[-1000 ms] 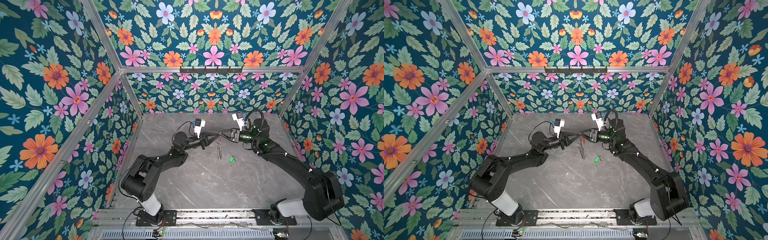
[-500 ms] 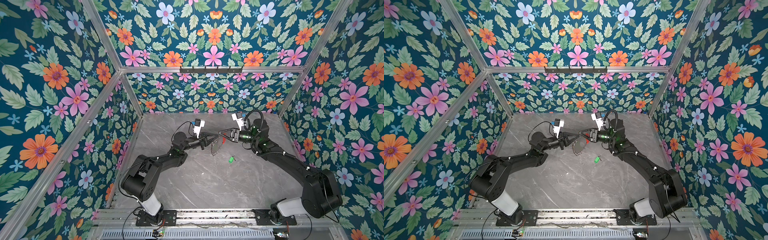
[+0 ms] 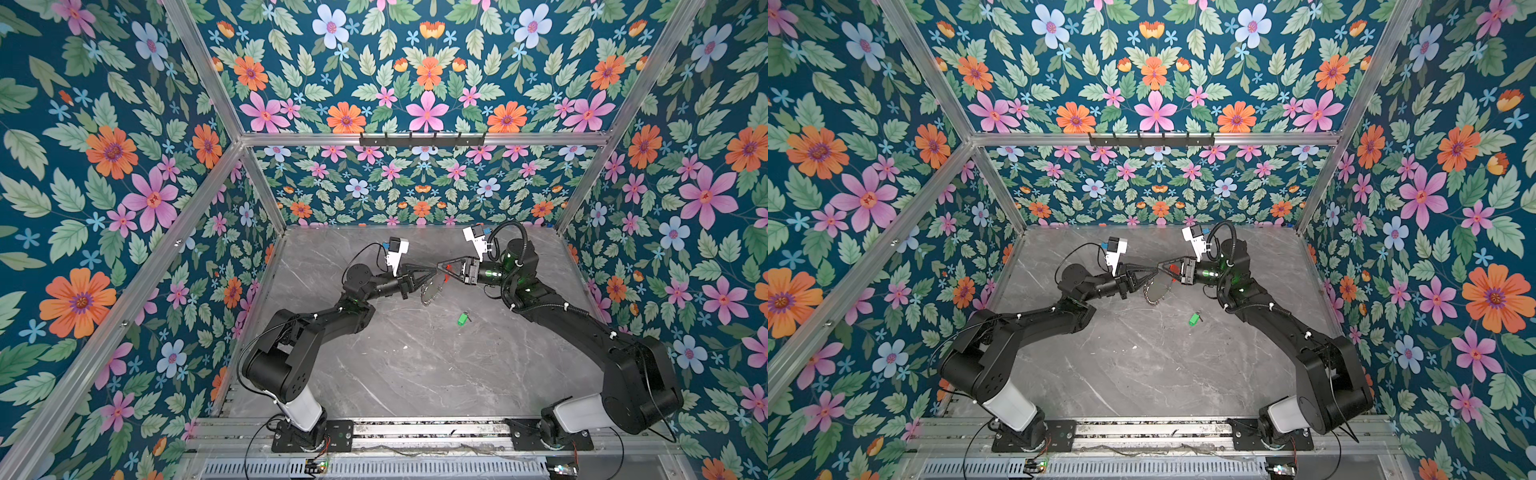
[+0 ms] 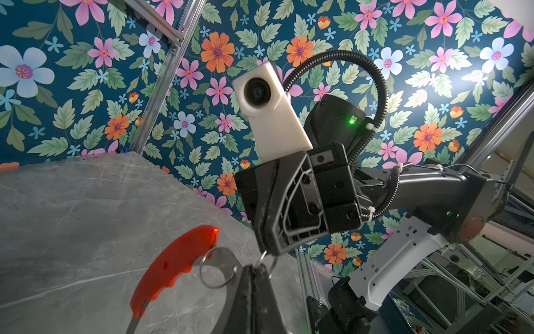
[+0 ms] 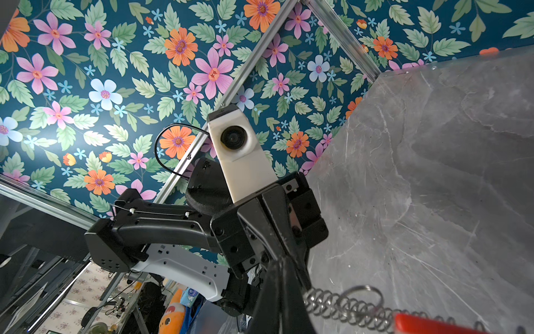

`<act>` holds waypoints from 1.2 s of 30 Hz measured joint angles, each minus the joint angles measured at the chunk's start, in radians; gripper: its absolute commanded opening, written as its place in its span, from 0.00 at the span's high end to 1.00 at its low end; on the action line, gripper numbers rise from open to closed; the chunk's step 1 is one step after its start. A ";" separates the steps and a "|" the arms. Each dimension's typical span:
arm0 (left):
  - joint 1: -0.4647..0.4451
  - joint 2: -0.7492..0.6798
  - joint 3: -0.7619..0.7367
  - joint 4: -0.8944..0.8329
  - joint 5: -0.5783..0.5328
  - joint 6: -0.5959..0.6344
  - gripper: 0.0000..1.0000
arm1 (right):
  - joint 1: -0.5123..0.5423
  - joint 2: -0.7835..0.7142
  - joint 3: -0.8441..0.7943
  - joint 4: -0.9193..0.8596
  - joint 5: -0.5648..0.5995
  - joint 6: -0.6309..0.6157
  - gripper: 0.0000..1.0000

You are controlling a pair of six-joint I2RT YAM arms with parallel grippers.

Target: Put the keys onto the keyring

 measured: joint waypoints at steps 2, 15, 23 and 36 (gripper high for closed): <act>0.000 0.003 0.000 0.006 0.000 0.000 1.00 | -0.001 0.013 0.000 0.030 -0.012 0.025 1.00; 0.009 0.009 0.003 0.031 -0.013 0.000 1.00 | -0.007 0.101 0.005 0.245 -0.074 0.222 0.83; 0.005 -0.001 -0.007 0.008 0.000 0.007 1.00 | -0.005 0.010 0.004 0.079 -0.040 0.079 0.69; 0.010 -0.003 -0.016 -0.020 -0.026 0.007 1.00 | -0.003 -0.064 -0.016 -0.104 0.026 -0.066 0.68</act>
